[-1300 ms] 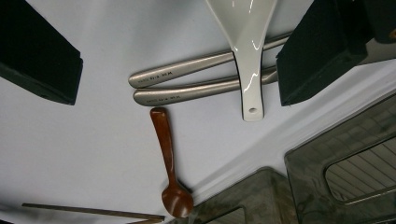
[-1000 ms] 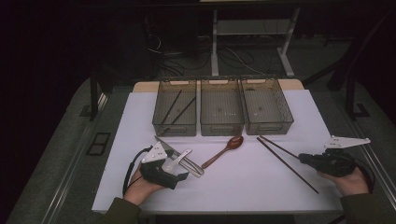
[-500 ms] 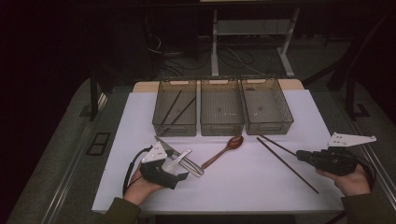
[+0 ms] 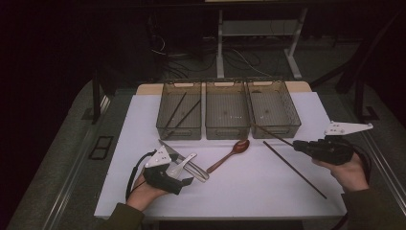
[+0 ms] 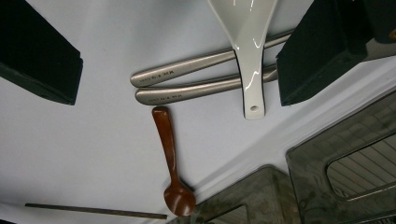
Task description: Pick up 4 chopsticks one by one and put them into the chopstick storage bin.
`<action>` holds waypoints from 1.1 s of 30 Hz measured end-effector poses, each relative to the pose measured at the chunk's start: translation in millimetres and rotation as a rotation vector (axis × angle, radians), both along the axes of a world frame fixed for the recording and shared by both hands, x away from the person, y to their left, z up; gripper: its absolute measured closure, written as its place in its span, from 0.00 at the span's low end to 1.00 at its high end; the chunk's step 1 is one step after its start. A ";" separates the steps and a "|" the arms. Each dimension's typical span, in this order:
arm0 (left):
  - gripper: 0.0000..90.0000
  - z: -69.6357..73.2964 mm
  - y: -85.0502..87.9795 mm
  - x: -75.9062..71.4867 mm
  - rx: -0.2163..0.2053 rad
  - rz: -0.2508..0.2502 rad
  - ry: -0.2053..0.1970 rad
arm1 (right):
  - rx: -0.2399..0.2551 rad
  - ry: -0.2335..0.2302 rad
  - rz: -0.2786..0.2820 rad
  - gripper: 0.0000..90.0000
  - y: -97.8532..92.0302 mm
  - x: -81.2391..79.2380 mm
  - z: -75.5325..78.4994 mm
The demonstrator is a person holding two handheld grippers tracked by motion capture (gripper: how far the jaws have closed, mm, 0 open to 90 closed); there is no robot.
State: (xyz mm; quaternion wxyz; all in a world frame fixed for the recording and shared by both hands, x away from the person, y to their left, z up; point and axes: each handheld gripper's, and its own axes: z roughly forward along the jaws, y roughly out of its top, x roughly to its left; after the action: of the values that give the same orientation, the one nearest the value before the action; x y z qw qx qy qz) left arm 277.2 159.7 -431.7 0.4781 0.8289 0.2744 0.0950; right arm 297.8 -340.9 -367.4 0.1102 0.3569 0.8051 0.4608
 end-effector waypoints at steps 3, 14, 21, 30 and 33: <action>0.00 0.0 0.3 -0.1 0.001 0.000 0.000 | -0.010 -0.002 0.009 0.95 7.4 7.2 2.0; 0.00 -0.2 1.1 0.2 0.004 -0.002 0.001 | -0.021 -0.019 0.041 0.95 38.8 31.5 10.1; 0.00 0.0 1.7 -0.4 -0.001 0.001 0.000 | -0.027 -0.027 0.064 0.95 62.3 44.3 14.5; 0.00 -0.3 1.8 -0.4 0.001 -0.003 -0.003 | -0.042 -0.034 0.073 0.95 97.6 62.4 21.9; 0.00 -0.2 2.0 -0.5 0.001 -0.004 -0.003 | -0.046 -0.035 0.080 0.95 110.0 68.1 24.3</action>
State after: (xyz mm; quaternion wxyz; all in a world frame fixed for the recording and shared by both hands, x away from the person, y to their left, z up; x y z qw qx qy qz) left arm 276.6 161.7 -431.8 0.4782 0.8296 0.2719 0.0954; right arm 365.9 -230.9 -343.1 0.1142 0.3137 0.8270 0.4524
